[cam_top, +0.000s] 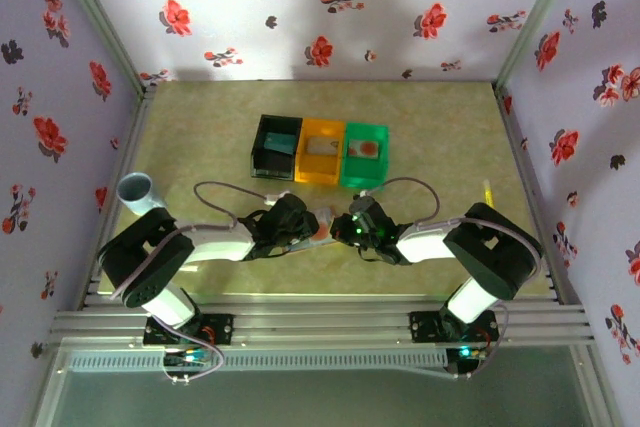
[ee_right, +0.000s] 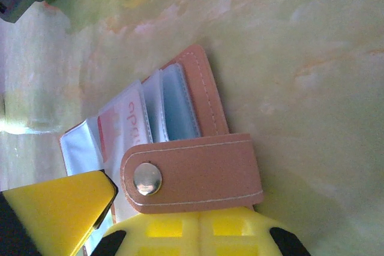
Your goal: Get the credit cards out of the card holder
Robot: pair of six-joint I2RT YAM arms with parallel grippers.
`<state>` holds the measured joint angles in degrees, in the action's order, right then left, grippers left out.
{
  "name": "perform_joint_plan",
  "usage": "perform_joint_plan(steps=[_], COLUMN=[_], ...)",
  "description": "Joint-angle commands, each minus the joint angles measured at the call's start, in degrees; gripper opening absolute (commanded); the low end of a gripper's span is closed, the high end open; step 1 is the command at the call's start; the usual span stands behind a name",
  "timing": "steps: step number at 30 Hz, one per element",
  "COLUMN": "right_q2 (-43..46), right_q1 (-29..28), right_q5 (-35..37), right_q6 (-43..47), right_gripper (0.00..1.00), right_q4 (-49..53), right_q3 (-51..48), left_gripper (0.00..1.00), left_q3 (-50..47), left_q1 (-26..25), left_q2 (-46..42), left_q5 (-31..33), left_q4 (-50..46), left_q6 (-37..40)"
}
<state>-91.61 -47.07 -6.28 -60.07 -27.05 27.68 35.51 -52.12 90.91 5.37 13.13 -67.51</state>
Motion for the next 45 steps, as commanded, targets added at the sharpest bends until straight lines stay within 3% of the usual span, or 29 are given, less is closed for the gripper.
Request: perform_joint_plan(steps=[1,22,39,45], right_q2=[-3.1,-4.1,-4.8,-5.2], right_q1=[-0.5,-0.5,-0.5,-0.6], right_q5=[-2.4,-3.1,-3.7,-3.9], right_q6=[-0.3,-0.9,-1.3,-1.5], right_gripper=[0.00,0.00,0.00,0.00], right_q4=[7.2,6.2,5.9,5.4], right_q3=[-1.4,-1.3,-1.0,-1.0], left_gripper=[0.31,0.13,0.09,0.13], left_q3=[-1.4,-6.8,-8.6,-9.2], left_q1=[-0.5,-0.6,-0.6,-0.6], left_q2=[1.2,-2.7,-5.0,-4.2], left_q5=[0.0,1.2,2.6,1.8], left_q4=[0.6,10.4,13.1,16.6], left_q6=[0.4,-0.9,-0.8,-0.8])
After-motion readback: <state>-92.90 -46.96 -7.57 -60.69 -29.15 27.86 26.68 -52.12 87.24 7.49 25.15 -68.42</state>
